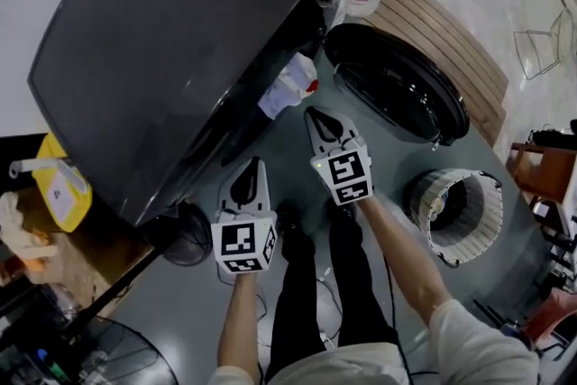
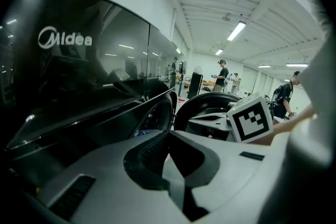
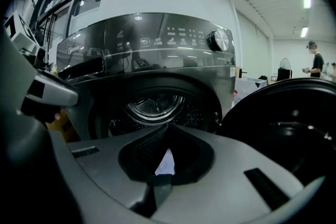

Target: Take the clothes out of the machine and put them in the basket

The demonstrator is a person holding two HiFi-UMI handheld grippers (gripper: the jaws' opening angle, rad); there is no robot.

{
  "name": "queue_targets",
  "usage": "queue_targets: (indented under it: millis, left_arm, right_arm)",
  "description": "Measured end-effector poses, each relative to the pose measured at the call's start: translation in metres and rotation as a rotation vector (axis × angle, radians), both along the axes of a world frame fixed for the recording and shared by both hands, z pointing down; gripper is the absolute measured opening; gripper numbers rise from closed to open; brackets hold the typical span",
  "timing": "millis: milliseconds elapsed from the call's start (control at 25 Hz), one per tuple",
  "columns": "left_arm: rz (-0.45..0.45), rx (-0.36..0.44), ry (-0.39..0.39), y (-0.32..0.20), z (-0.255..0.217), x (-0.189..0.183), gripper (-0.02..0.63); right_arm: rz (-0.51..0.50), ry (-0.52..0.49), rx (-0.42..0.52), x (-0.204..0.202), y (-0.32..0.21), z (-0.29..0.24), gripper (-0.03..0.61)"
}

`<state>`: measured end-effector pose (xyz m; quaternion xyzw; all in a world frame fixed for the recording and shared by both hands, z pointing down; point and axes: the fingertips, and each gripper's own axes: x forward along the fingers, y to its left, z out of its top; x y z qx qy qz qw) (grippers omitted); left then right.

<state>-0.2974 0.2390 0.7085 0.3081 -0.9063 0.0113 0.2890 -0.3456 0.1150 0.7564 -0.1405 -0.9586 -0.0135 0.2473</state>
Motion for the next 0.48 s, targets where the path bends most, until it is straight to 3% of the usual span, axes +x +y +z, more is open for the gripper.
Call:
queue_targets:
  millis: [480]
  left_arm:
    - [-0.006, -0.016, 0.008, 0.013, 0.088, 0.01, 0.018]
  right_arm:
    - [-0.039, 0.059, 0.043, -0.003, 0.007, 0.126, 0.026]
